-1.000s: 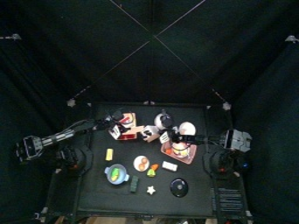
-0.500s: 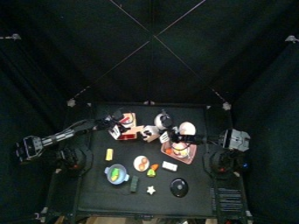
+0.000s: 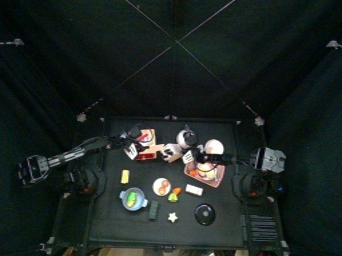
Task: Place cleaver back in holder
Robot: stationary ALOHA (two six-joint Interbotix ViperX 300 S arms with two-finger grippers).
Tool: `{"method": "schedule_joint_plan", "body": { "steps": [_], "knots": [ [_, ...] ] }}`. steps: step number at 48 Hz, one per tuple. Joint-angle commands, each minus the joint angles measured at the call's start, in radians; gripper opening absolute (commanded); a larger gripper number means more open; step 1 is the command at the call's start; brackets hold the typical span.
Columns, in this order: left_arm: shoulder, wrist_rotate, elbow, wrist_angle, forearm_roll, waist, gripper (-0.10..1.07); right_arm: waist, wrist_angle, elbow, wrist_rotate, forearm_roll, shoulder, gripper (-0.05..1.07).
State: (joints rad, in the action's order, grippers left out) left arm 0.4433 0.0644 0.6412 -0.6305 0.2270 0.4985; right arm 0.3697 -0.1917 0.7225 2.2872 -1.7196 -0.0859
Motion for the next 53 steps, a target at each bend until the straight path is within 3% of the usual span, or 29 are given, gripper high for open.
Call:
{"method": "schedule_joint_plan", "body": {
  "steps": [1,24,53],
  "knots": [
    [0.0,0.002,-0.032,-0.003,-0.014,-0.011,0.44,0.0,0.002,-0.018,0.0,0.0,0.014,0.38],
    [-0.098,0.003,-0.091,-0.011,-0.075,-0.028,0.44,-0.002,0.002,-0.011,0.0,0.0,0.014,0.38],
    [-0.23,0.005,-0.253,-0.095,-0.086,-0.025,0.44,-0.005,0.002,-0.011,0.0,0.0,0.014,0.38]
  ]
}}
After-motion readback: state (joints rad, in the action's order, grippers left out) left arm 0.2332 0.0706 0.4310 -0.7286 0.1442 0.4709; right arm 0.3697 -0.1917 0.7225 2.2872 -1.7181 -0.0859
